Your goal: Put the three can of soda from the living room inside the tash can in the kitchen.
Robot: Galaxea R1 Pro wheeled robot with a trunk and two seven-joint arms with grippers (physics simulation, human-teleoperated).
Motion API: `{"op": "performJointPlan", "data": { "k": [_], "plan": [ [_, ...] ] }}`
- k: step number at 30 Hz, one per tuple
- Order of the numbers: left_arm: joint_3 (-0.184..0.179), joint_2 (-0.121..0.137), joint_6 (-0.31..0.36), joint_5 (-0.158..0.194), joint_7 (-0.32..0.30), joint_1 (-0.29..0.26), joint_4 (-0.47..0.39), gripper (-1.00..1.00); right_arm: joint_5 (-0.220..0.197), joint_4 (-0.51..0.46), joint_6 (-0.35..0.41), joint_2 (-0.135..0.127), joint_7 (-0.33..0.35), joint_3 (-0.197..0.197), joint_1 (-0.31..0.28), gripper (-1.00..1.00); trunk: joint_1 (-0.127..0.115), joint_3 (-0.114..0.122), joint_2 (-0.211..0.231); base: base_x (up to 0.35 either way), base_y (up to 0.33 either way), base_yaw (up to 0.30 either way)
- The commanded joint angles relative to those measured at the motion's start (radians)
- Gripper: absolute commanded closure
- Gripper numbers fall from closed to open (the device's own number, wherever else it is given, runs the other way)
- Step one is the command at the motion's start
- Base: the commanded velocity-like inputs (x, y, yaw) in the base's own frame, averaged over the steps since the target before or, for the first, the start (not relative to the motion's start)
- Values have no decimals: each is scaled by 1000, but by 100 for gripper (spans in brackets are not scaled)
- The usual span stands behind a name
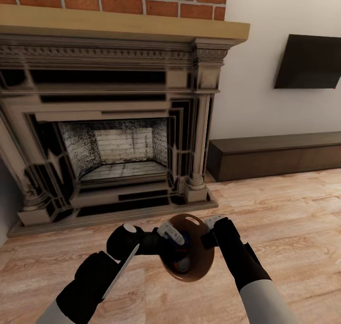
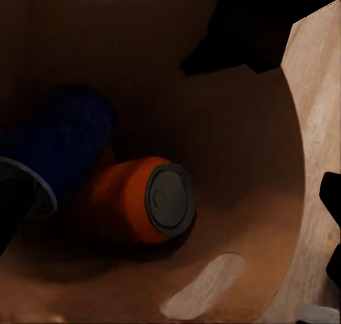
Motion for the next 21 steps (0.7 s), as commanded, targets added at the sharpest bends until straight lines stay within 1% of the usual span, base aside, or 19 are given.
{"op": "performJointPlan", "data": {
  "k": [1,4,5,7,8,9,10,12,13,14,15,16,18,19,21],
  "plan": [
    [1,8,-3,1,-11,1,-6,-100,-17,0,2,0,3,0,0,100,0,0,0,0,0,0],
    [5,26,-14,1,-57,6,-21,-100,-17,0,2,-1,3,-2,0,100,0,0,0,0,0,0],
    [8,36,-25,0,-91,11,-29,-100,-17,-1,2,-1,3,-2,0,100,0,0,0,0,0,0],
    [10,46,-35,0,-118,17,-35,-100,-17,-1,2,-2,3,-3,0,100,0,0,0,0,0,0],
    [12,60,-46,0,-144,23,-40,-100,-17,-1,2,-2,3,-3,0,100,0,0,0,0,0,0],
    [14,65,-49,0,-150,24,-42,-100,-17,-1,2,-2,3,-4,0,100,0,0,0,0,0,0],
    [28,78,-56,1,-158,26,-50,-100,-18,-1,2,-3,3,-4,0,100,0,0,0,0,0,0],
    [58,93,-63,1,-170,27,-59,-100,-18,-1,2,-4,3,-4,1,100,0,0,0,0,0,0],
    [96,107,-68,2,-195,27,-65,-100,-18,-1,2,-5,3,-5,1,100,0,0,0,0,0,0],
    [139,118,-73,2,-239,28,-70,-100,-18,-1,2,-6,3,-5,1,100,0,0,0,0,0,0],
    [197,128,-85,2,-303,29,-72,-100,-18,-1,2,-8,3,-5,1,100,0,0,0,0,0,0],
    [230,132,-94,2,-337,30,-73,-100,-18,-1,2,-9,3,-6,1,100,0,0,0,0,0,0],
    [370,153,-131,2,-448,38,-75,-100,-18,-1,2,-13,3,-6,1,100,0,0,0,0,0,0],
    [433,164,-142,2,-494,42,-75,-100,-18,-1,2,-17,3,-6,1,100,0,0,0,0,0,0],
    [488,171,-150,2,-536,45,-74,-100,-18,-1,2,-21,3,-6,1,100,0,0,0,0,0,0]
  ]
}}
